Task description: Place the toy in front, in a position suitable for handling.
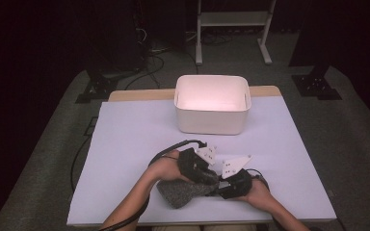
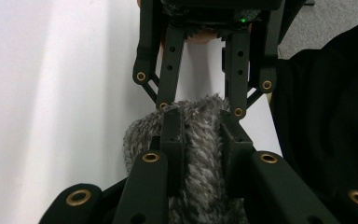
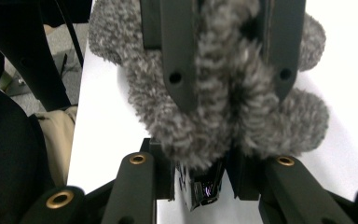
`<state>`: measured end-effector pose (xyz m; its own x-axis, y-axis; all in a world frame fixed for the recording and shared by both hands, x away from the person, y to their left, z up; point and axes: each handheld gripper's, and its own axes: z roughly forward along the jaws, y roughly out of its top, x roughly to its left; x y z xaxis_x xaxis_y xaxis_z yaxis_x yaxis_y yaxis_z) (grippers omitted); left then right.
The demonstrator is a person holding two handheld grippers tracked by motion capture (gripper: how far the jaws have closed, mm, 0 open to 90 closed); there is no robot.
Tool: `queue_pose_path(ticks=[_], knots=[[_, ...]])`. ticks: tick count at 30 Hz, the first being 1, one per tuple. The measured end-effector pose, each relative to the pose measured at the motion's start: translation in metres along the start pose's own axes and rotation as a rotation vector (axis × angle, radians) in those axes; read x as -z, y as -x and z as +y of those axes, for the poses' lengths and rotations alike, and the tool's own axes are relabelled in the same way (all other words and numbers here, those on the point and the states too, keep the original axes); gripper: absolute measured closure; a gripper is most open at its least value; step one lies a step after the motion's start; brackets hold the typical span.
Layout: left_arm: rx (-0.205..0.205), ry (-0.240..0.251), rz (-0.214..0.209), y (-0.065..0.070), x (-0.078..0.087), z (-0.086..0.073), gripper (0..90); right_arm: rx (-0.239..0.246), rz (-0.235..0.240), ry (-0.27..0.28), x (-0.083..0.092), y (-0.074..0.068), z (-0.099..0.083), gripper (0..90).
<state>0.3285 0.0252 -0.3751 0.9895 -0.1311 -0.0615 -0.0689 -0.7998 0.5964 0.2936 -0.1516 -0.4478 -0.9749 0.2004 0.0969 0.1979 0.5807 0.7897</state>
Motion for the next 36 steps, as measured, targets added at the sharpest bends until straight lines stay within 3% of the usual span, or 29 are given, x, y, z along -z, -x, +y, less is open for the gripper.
queue_pose_path(ticks=[7,13,22,27,31,33,36], knots=[[0.011,-0.032,0.046,0.003,0.013,-0.009,73.2,0.011,-0.007,-0.018,-0.001,-0.001,0.0,65.7],[0.053,-0.053,0.079,0.01,0.033,-0.035,73.2,0.014,-0.006,-0.022,-0.001,-0.001,0.0,65.8],[0.118,-0.021,0.139,0.025,0.062,-0.075,73.1,0.014,0.0,-0.037,-0.003,-0.001,-0.002,66.1],[0.158,0.036,0.134,0.023,0.066,-0.09,72.7,0.008,0.004,-0.039,-0.003,0.0,-0.002,66.1],[0.159,0.054,0.142,0.023,0.065,-0.09,72.9,-0.014,0.038,-0.044,-0.001,0.005,-0.001,65.7],[0.152,0.062,0.126,0.023,0.062,-0.088,73.0,-0.034,0.049,-0.03,0.0,0.008,0.0,63.2],[0.137,0.055,0.116,0.023,0.058,-0.082,73.1,-0.016,0.044,-0.034,0.0,0.007,0.005,60.9]])
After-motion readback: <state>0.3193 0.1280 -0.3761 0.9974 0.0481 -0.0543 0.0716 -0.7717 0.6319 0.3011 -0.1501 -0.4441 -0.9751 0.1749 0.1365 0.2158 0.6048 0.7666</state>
